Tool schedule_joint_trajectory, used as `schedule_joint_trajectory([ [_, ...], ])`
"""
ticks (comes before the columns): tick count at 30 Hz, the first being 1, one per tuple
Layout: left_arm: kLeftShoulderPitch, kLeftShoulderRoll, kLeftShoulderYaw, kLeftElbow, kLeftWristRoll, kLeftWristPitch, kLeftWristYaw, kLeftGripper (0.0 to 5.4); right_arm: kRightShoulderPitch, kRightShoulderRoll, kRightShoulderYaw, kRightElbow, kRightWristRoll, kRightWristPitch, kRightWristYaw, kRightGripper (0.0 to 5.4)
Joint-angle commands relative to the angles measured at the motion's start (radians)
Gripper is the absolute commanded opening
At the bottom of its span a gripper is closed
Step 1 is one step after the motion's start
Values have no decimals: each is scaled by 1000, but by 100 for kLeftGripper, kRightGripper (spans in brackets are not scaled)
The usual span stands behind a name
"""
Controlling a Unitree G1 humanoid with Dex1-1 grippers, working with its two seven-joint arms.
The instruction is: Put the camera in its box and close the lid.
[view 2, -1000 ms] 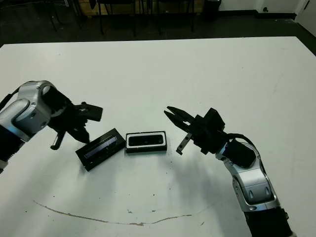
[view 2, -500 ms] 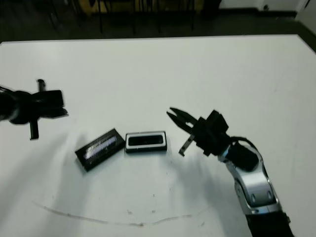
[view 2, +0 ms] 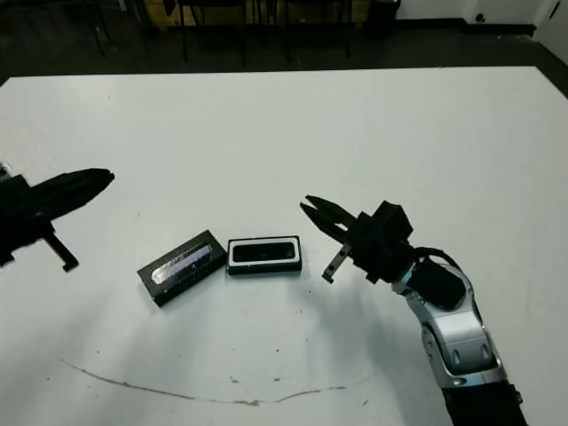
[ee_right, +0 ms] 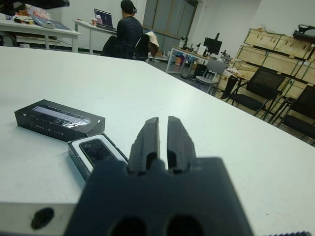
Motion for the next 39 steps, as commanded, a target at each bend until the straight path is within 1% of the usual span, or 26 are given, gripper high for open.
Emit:
schedule_joint_trajectory([
  [1,42,-22,4,-72,-36,84,95,9,16,-6,-8,8,3,11,3,0],
  [3,68,-9,-17,-97,-19,80,118,30,20,-12,-8,-4,-2,24,-6,0],
  [6,104,2,-70,-94,24,36,127,80,23,-15,-8,-6,-13,3,-5,0],
  [9,126,22,-121,-79,42,24,111,134,26,-16,-9,-3,-15,-1,-6,0],
  [12,140,106,-179,-60,67,34,49,189,28,-20,-11,-11,-15,4,-5,0],
  [14,138,157,-209,-49,68,52,13,225,30,-22,-13,-16,-12,8,-4,0],
  [17,127,194,-239,-32,57,71,-15,281,30,-21,-15,-12,-11,3,-2,0],
  [19,118,198,-254,-17,45,82,-23,318,31,-22,-14,-9,-16,-1,-2,0],
  [25,113,191,-295,38,55,35,-45,428,33,-27,-12,-25,-25,18,-8,0],
  [31,115,188,-331,65,69,12,-44,538,29,-23,-14,-8,-23,1,1,0],
  [33,117,184,-338,76,73,2,-43,538,28,-25,-13,-3,-31,-10,0,0],
  [39,116,181,-364,111,85,-24,-44,538,26,-28,-13,1,-29,-3,4,0],
])
